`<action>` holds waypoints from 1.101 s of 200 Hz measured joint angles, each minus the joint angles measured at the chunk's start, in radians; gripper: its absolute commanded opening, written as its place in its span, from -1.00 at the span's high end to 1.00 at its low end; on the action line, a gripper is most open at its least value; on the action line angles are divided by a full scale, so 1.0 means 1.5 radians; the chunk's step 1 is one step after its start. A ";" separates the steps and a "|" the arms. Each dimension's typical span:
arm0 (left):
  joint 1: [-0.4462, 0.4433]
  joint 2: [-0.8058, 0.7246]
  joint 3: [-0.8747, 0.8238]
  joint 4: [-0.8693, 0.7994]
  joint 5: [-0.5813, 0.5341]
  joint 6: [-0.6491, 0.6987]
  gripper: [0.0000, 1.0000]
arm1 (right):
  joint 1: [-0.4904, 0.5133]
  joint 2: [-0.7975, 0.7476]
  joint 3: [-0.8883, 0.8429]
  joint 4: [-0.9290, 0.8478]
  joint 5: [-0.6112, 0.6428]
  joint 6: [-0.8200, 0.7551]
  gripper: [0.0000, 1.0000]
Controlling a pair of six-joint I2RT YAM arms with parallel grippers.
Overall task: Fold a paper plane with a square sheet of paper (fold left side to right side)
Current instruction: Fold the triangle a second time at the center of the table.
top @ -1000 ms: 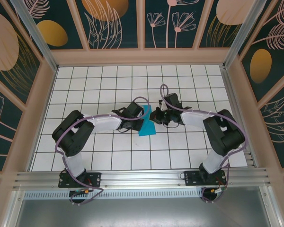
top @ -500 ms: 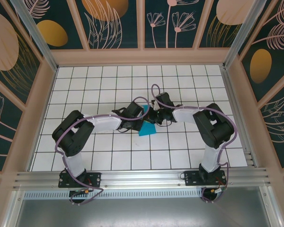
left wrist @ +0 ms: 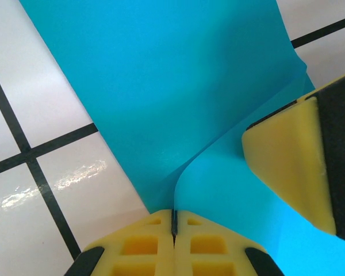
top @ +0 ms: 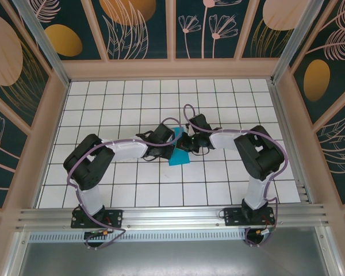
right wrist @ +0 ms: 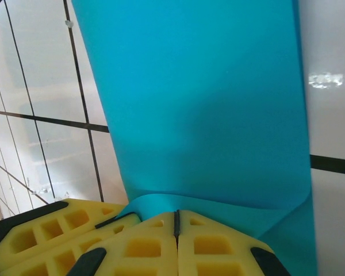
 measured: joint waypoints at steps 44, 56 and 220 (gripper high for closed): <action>0.000 0.001 0.000 0.002 0.000 0.000 0.93 | 0.000 0.000 -0.010 -0.006 0.010 -0.005 0.86; 0.000 0.001 0.000 0.002 0.000 0.000 0.93 | 0.000 0.000 -0.011 -0.006 0.011 -0.006 0.86; 0.000 -0.122 -0.006 -0.024 0.014 -0.008 0.41 | -0.002 -0.008 -0.052 0.058 0.010 -0.017 0.86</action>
